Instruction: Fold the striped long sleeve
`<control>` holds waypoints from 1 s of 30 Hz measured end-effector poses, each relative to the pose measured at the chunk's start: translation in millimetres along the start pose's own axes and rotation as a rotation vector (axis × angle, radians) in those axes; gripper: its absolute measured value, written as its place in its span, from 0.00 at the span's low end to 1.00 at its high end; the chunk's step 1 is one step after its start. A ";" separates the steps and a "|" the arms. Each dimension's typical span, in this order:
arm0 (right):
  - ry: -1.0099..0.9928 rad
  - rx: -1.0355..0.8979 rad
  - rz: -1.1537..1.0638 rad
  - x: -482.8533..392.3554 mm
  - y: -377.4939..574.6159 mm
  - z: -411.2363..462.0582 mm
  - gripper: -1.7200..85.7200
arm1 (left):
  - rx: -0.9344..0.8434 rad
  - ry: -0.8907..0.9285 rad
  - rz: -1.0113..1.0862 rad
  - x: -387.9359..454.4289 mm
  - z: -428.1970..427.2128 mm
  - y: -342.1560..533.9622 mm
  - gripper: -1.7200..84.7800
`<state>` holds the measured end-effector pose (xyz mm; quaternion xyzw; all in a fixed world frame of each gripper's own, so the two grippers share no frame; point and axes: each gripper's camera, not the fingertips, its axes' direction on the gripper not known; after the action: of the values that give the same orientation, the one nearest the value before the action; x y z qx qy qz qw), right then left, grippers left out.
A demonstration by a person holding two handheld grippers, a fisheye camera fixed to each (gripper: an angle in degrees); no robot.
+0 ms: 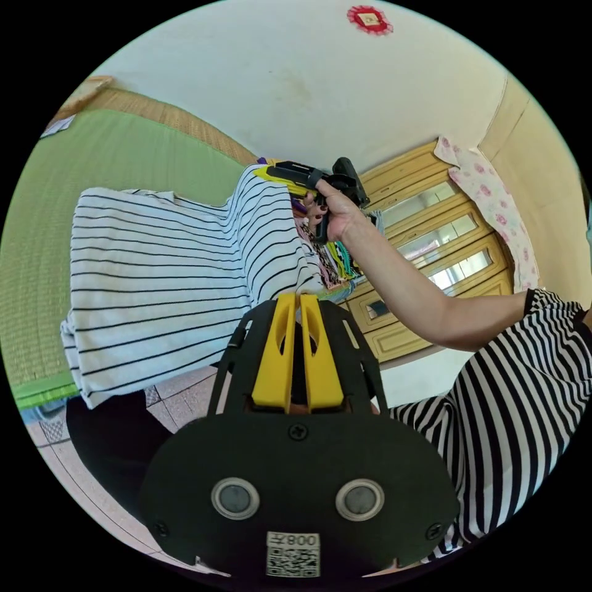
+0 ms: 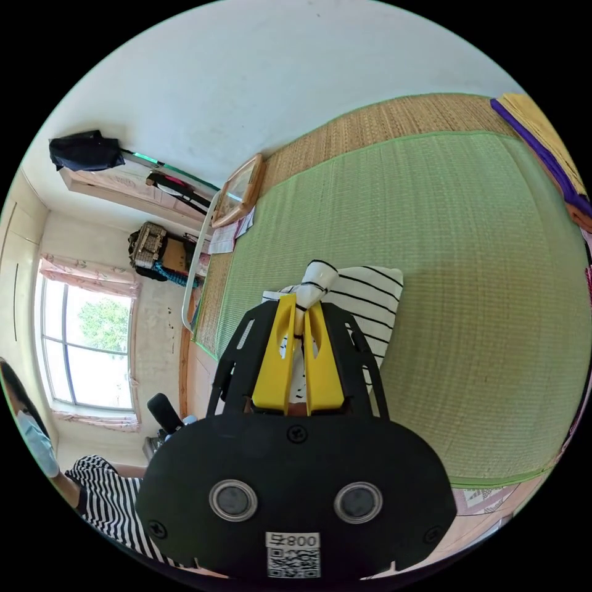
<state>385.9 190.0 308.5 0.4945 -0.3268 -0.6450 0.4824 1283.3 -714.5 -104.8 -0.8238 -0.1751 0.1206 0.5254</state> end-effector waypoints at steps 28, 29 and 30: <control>0.186 -0.264 -0.084 -196.5 -90.2 123.6 0.03 | 0.138 -0.007 -0.441 -253.6 108.5 242.2 0.03; 0.192 -0.267 -0.086 -202.0 -93.4 123.9 0.03 | 0.141 -0.005 -0.445 -256.3 111.5 245.0 0.03; 0.196 -0.269 -0.090 -204.9 -94.9 123.9 0.03 | 0.142 0.002 -0.449 -261.6 117.7 250.5 0.03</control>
<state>248.7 407.3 326.2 0.5000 -0.1665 -0.6525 0.5446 1040.8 -823.0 -377.7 -0.7251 -0.3448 0.0120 0.5960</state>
